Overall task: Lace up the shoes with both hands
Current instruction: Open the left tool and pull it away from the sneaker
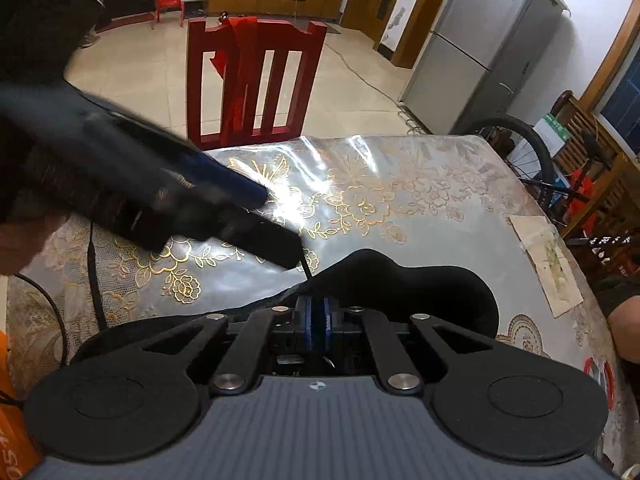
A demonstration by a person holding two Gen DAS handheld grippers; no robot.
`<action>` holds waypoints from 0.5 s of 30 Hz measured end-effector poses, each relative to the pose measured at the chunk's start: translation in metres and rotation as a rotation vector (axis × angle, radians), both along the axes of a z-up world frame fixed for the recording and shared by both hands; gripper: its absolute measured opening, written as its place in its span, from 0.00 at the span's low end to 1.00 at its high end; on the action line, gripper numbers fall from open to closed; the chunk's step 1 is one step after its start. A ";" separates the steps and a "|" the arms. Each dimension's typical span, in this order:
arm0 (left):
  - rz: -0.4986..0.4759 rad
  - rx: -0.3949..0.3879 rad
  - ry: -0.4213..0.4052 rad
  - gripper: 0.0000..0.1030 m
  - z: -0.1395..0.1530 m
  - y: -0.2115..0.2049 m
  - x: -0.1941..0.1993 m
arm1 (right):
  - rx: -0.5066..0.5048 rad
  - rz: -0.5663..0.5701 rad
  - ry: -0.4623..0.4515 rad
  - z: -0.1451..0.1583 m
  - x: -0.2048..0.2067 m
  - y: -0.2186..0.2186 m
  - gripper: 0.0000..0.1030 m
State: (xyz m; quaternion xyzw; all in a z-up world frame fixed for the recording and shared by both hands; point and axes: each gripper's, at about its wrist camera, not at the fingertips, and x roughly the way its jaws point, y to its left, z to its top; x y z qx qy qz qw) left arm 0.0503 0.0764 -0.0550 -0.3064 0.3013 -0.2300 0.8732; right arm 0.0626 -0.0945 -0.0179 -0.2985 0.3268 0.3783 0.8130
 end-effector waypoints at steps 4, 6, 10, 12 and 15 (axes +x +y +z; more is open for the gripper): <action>-0.008 -0.176 0.082 0.14 -0.025 0.006 0.012 | 0.012 -0.026 -0.005 -0.002 -0.001 -0.002 0.05; -0.027 -0.190 0.077 0.05 -0.026 0.006 0.013 | 0.019 -0.042 0.001 -0.003 0.000 -0.003 0.05; -0.045 -0.174 0.058 0.02 -0.020 0.005 0.013 | 0.010 -0.088 -0.008 -0.003 0.002 -0.003 0.22; -0.033 -0.183 0.054 0.02 -0.015 0.010 0.009 | -0.005 -0.111 -0.034 0.001 0.002 -0.004 0.39; -0.010 -0.188 0.022 0.00 -0.004 0.022 0.001 | -0.010 -0.103 -0.065 0.018 -0.003 -0.011 0.43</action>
